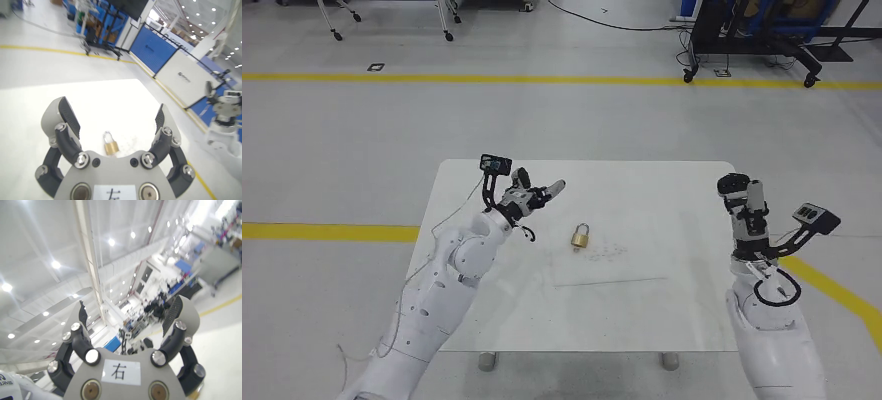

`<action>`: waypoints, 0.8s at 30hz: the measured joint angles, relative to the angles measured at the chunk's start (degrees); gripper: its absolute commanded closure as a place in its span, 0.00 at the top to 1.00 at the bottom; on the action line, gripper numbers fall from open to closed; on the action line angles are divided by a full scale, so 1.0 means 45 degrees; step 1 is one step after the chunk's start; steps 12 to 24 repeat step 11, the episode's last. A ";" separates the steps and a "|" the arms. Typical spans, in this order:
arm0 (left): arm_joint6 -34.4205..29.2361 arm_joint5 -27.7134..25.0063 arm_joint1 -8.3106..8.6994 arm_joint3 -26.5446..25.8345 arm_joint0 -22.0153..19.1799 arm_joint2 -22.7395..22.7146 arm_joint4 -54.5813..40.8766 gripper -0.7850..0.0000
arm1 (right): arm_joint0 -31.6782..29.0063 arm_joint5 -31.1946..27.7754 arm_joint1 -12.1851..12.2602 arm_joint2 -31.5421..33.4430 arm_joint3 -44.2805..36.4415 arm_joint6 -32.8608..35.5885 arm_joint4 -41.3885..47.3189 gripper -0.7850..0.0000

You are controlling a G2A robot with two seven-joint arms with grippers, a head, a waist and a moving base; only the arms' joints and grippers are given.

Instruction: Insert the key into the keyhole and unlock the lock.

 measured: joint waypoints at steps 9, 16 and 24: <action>0.0924 0.0713 0.0043 -0.0896 0.0920 -0.0257 0.0584 1.00 | -0.0042 -0.0387 -0.0035 0.0233 -0.0096 -0.0922 -0.0464 1.00; 0.0925 0.0717 0.0049 -0.0911 0.0947 -0.0281 0.0608 1.00 | -0.0050 -0.0339 -0.0027 0.0227 -0.0104 -0.0919 -0.0532 1.00; 0.0925 0.0717 0.0049 -0.0911 0.0947 -0.0281 0.0608 1.00 | -0.0050 -0.0339 -0.0027 0.0227 -0.0104 -0.0919 -0.0532 1.00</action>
